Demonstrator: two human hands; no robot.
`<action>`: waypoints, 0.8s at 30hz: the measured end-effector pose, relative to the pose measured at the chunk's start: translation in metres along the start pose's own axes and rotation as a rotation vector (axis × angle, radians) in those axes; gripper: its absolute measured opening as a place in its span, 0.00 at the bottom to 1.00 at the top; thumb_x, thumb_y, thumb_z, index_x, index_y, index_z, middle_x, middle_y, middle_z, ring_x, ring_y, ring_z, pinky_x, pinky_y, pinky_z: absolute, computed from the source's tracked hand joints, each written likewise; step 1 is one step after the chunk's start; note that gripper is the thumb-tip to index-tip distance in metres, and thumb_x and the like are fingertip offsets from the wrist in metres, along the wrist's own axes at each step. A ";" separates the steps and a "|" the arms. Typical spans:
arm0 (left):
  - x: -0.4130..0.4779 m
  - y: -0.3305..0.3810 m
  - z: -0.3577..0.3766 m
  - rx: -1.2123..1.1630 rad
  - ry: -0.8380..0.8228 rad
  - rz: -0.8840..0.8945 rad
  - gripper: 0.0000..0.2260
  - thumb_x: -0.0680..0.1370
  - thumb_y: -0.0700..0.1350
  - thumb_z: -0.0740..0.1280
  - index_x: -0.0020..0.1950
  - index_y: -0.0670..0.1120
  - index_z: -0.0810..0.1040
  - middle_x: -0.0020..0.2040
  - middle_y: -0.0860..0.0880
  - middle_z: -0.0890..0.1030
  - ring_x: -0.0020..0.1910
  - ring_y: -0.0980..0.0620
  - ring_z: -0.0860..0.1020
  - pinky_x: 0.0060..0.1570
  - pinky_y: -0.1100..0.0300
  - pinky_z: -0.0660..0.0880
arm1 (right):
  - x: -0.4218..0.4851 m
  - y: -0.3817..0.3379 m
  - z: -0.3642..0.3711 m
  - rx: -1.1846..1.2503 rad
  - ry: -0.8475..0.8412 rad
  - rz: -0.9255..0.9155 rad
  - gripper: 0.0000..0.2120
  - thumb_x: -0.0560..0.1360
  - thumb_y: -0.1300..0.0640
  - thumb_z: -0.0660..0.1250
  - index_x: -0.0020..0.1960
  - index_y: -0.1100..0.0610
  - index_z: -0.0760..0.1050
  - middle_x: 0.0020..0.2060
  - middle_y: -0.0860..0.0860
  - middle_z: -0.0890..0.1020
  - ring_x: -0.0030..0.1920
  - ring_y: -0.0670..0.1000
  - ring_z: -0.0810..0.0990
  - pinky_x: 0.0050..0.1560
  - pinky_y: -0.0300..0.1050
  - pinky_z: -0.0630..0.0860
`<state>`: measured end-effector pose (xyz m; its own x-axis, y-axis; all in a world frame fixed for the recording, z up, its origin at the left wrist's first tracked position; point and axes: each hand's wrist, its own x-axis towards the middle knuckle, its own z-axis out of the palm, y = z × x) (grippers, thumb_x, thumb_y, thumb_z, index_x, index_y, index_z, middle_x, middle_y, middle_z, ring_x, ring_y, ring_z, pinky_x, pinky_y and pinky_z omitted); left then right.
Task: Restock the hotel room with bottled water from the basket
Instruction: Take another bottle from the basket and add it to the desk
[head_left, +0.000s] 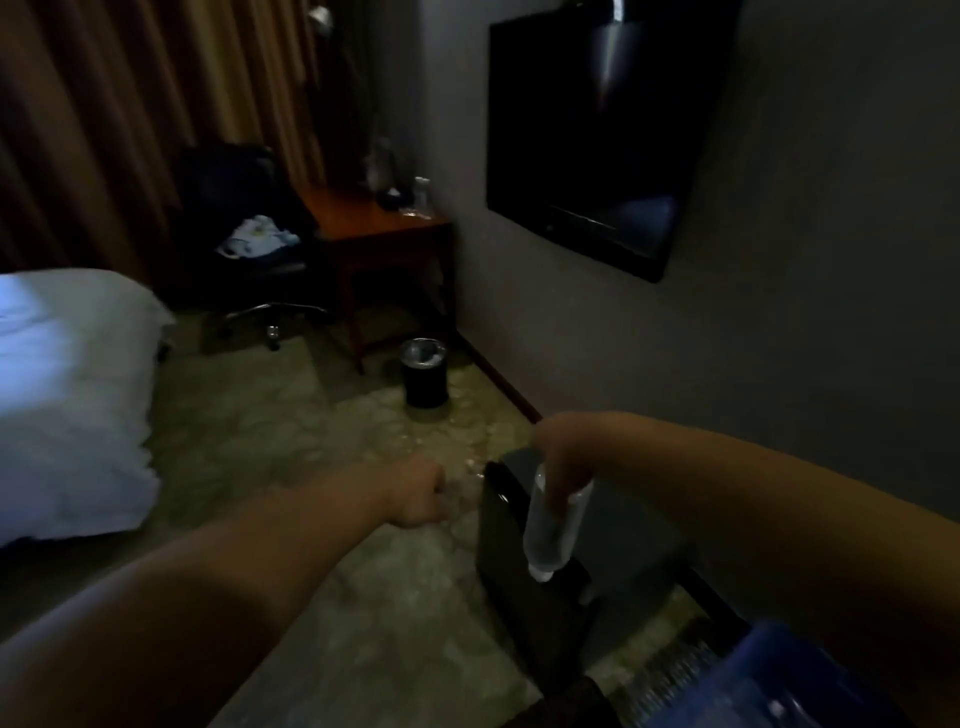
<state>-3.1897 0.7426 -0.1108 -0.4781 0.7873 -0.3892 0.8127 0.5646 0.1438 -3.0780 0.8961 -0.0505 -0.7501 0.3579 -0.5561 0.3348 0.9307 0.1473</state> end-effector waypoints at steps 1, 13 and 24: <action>-0.011 -0.032 -0.001 -0.003 -0.002 -0.045 0.19 0.76 0.51 0.65 0.64 0.44 0.75 0.61 0.44 0.78 0.59 0.45 0.76 0.56 0.56 0.72 | 0.013 -0.026 -0.017 -0.008 0.014 -0.041 0.25 0.60 0.47 0.77 0.53 0.58 0.76 0.50 0.53 0.79 0.42 0.51 0.78 0.37 0.44 0.76; -0.080 -0.291 -0.048 -0.133 0.028 -0.383 0.25 0.72 0.50 0.71 0.68 0.48 0.69 0.64 0.47 0.75 0.61 0.48 0.75 0.57 0.56 0.73 | 0.123 -0.255 -0.170 0.107 0.276 -0.418 0.28 0.63 0.47 0.75 0.58 0.60 0.76 0.56 0.55 0.78 0.54 0.56 0.77 0.46 0.45 0.74; 0.045 -0.358 -0.106 -0.626 0.049 -0.382 0.32 0.66 0.49 0.76 0.67 0.47 0.69 0.61 0.48 0.76 0.57 0.51 0.76 0.54 0.58 0.76 | 0.248 -0.233 -0.283 0.499 0.173 -0.495 0.29 0.61 0.53 0.78 0.60 0.59 0.75 0.52 0.51 0.77 0.46 0.50 0.78 0.38 0.41 0.78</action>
<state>-3.5373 0.6017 -0.0834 -0.7162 0.5096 -0.4769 0.2515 0.8258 0.5048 -3.5037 0.7892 0.0085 -0.9471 -0.0513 -0.3169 0.1217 0.8560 -0.5025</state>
